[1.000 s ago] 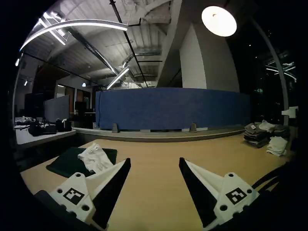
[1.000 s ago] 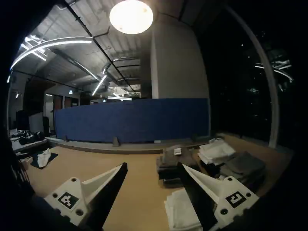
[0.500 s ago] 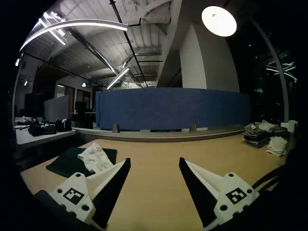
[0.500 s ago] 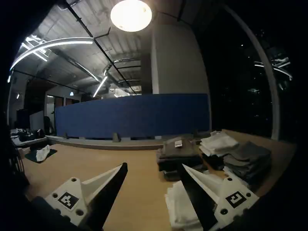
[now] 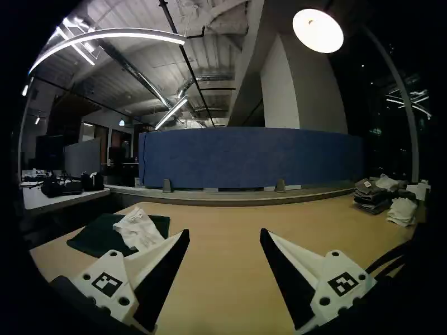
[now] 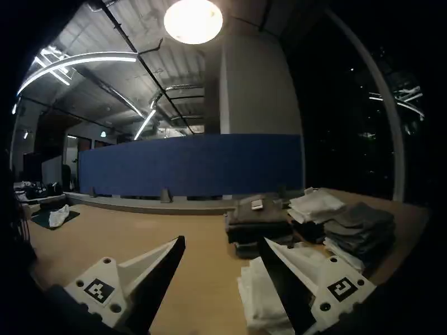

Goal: Fold towel

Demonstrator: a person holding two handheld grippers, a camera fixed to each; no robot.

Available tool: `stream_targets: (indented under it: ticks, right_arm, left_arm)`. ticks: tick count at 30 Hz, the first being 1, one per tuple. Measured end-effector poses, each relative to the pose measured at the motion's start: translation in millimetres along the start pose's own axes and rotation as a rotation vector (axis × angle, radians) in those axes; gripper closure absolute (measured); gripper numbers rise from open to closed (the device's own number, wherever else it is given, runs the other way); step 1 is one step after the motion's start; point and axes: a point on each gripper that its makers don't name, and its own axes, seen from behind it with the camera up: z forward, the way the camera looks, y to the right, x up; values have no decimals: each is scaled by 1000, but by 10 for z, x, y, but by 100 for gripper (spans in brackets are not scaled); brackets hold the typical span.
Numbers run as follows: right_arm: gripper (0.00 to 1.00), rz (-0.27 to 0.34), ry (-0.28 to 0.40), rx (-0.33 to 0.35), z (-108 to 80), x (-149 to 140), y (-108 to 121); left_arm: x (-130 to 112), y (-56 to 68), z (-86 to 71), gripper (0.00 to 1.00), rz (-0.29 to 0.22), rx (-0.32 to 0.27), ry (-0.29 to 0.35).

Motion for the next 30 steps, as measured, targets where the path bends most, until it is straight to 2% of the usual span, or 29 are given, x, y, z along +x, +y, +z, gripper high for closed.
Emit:
stream_targets:
  ticks: [9,30]
  right_arm:
    - [0,-31,2,-4,-26,-22,-23]
    - [0,-33,0,-6,-33,-27,-20]
  left_arm:
    - [-3,-6,6,6,0,0,0]
    - [-5,-1,-4,6,0,0,0]
